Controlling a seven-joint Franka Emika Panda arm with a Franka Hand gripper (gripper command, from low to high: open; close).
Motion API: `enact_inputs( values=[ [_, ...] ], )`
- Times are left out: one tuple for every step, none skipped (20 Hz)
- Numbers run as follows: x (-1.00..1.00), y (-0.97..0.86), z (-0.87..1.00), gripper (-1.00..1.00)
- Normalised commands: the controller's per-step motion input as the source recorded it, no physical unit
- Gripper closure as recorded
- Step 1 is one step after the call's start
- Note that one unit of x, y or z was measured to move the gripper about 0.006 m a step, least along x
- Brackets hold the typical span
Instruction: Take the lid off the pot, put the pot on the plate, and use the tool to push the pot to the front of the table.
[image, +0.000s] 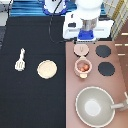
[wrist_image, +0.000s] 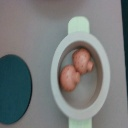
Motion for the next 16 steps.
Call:
enact_inputs(
  values=[
    [0.67, -0.46, -0.33, -1.00],
    [0.68, -0.41, -0.40, -1.00],
    [0.66, -0.39, -0.47, -1.00],
    [0.61, -0.33, -0.50, -1.00],
    [0.59, -0.28, -0.54, -1.00],
    [0.54, -0.23, -0.59, -1.00],
    [0.51, -0.16, -0.59, -1.00],
    [0.51, -0.13, -0.59, -1.00],
    [0.47, -0.07, -0.59, -1.00],
    [0.46, -0.05, -0.59, -1.00],
    [0.44, -0.05, -0.60, -1.00],
    [0.38, -0.03, -0.61, -1.00],
    [0.36, -0.01, -0.61, -1.00],
    [0.28, 0.00, -0.62, -1.00],
    [0.22, 0.00, -0.62, -1.00],
    [0.16, 0.00, -0.61, -1.00]
  ],
)
